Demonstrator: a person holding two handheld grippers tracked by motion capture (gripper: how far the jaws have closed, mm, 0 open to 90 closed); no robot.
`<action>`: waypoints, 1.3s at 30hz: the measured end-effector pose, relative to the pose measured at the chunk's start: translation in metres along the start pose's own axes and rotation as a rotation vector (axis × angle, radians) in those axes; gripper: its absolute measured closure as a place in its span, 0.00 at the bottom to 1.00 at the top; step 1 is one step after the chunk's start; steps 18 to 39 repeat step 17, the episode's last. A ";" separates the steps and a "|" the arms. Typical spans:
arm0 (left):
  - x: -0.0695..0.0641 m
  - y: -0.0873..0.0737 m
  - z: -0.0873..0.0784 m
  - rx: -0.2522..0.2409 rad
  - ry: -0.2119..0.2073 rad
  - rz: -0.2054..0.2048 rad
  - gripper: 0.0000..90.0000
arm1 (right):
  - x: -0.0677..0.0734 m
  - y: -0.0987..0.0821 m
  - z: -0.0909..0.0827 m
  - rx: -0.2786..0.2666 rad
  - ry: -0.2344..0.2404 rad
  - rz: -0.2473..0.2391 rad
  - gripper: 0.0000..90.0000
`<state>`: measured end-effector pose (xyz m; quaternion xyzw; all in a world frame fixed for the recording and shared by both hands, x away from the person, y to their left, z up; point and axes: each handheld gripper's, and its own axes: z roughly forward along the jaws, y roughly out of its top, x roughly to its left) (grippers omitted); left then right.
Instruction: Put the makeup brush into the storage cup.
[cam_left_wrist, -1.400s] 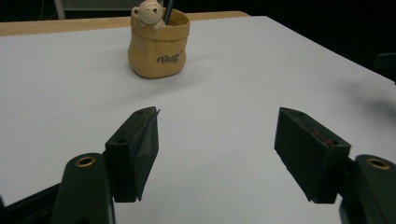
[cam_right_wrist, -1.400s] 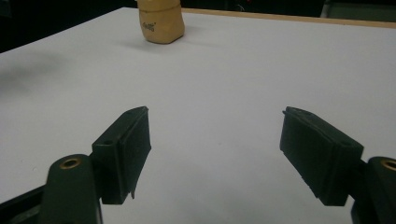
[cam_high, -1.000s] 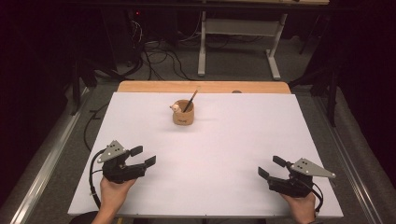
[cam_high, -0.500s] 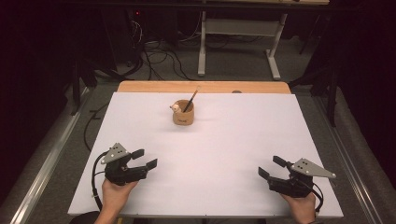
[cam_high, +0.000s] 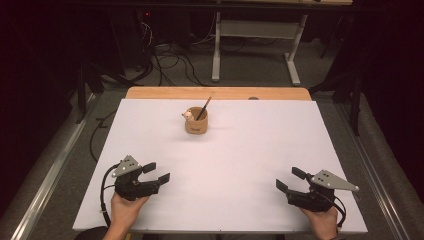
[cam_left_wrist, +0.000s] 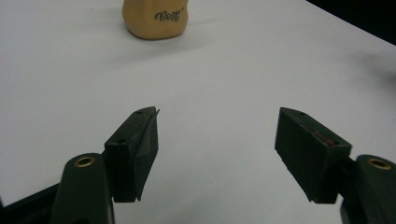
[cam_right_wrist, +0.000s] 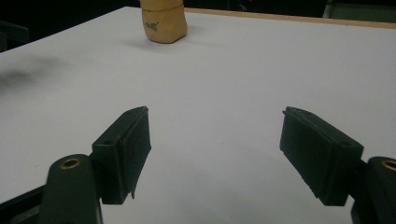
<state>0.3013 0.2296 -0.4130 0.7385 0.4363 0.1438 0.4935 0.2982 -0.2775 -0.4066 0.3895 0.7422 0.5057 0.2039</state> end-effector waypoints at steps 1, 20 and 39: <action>0.000 0.000 0.000 0.001 0.002 0.000 0.34 | 0.000 0.000 0.000 -0.001 -0.001 -0.002 0.29; -0.001 0.000 0.000 -0.001 0.009 0.009 0.34 | 0.001 0.000 0.001 0.002 0.001 -0.001 0.29; -0.001 0.000 0.000 -0.001 0.009 0.009 0.34 | 0.001 0.000 0.001 0.002 0.001 -0.001 0.29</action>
